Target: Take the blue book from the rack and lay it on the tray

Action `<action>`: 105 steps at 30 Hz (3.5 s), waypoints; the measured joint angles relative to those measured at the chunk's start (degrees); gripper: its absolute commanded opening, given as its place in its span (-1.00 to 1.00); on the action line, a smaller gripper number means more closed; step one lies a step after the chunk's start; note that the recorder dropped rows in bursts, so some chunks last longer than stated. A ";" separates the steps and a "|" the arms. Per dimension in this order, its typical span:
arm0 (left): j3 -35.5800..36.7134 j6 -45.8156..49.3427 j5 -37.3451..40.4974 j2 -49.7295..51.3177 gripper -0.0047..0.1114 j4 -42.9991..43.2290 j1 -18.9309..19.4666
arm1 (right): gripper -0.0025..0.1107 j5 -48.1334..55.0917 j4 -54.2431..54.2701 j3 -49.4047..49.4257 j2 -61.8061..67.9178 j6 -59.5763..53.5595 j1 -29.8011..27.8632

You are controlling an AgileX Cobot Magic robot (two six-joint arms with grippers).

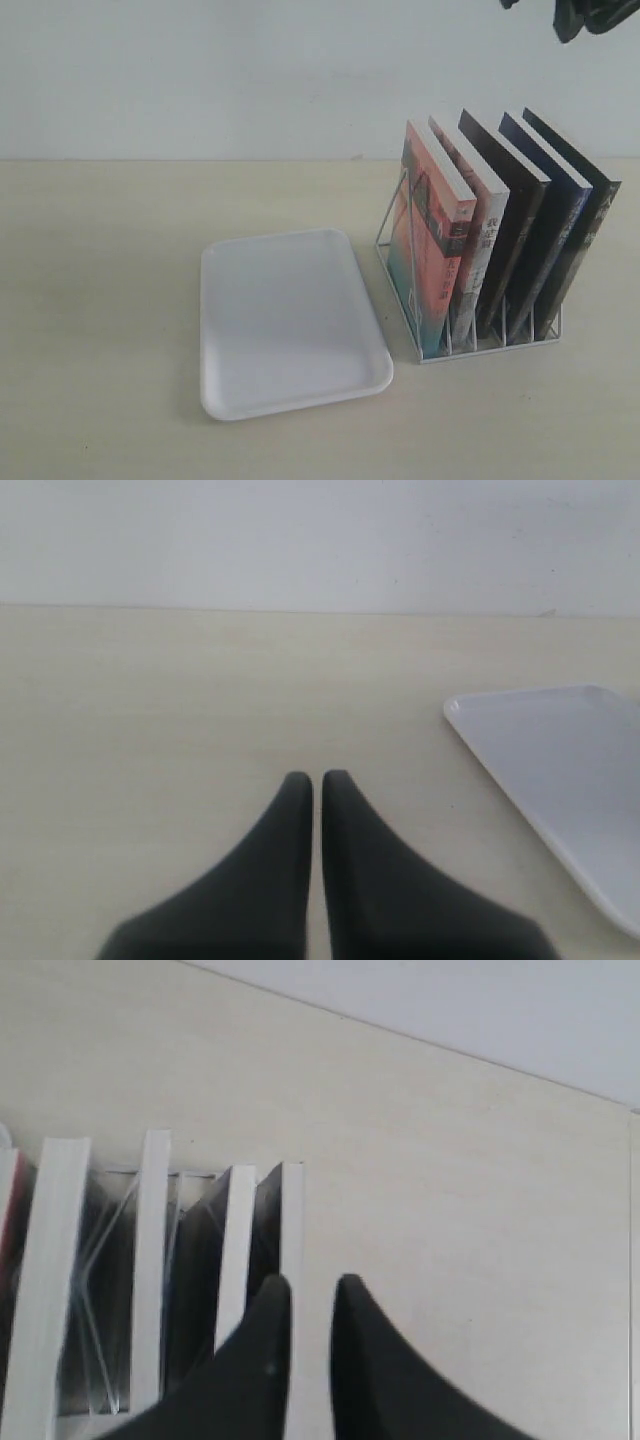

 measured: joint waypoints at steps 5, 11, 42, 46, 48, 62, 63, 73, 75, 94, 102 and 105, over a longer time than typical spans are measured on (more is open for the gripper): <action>0.00 0.00 0.00 0.00 -0.85 0.00 0.00 | -0.96 0.00 6.19 0.00 -2.07 -2.15 -9.90; 0.00 0.00 0.00 0.00 -0.85 0.00 0.00 | -0.96 0.00 24.26 0.00 -2.76 -10.96 -20.29; 0.00 0.00 0.00 0.00 -0.85 0.00 0.00 | -0.64 0.10 16.86 4.30 4.82 -9.64 -6.80; 0.00 0.00 0.00 0.00 -0.85 0.00 0.00 | -0.64 0.00 16.86 5.45 4.82 -9.52 -6.80; 0.00 0.00 0.00 0.00 -0.85 0.00 0.00 | -0.64 0.00 16.86 6.49 4.85 -9.52 -6.80; 0.00 0.00 0.00 0.00 -0.85 0.00 0.00 | -0.54 0.00 16.86 7.16 4.95 -9.13 -6.80; 0.00 0.00 0.00 0.00 -0.85 0.00 0.00 | -0.45 0.00 16.86 7.16 4.95 -9.13 -6.80; 0.00 0.00 0.00 0.00 -0.85 0.00 0.00 | -0.20 0.00 17.21 7.16 4.95 -9.13 -6.80; 0.00 0.00 0.00 0.00 -0.85 0.00 0.00 | -0.20 0.00 17.21 7.20 4.95 -9.13 -6.80; 0.00 0.00 0.00 0.00 -0.85 0.00 0.00 | -0.49 0.00 17.42 7.42 4.95 -9.01 -6.80; 0.00 0.00 0.00 0.00 -0.85 0.00 0.00 | -0.49 0.00 17.42 7.42 4.98 -9.01 -6.80; 0.00 0.00 0.00 0.00 -0.85 0.00 0.00 | -0.49 0.00 17.42 7.42 6.02 -8.72 -6.80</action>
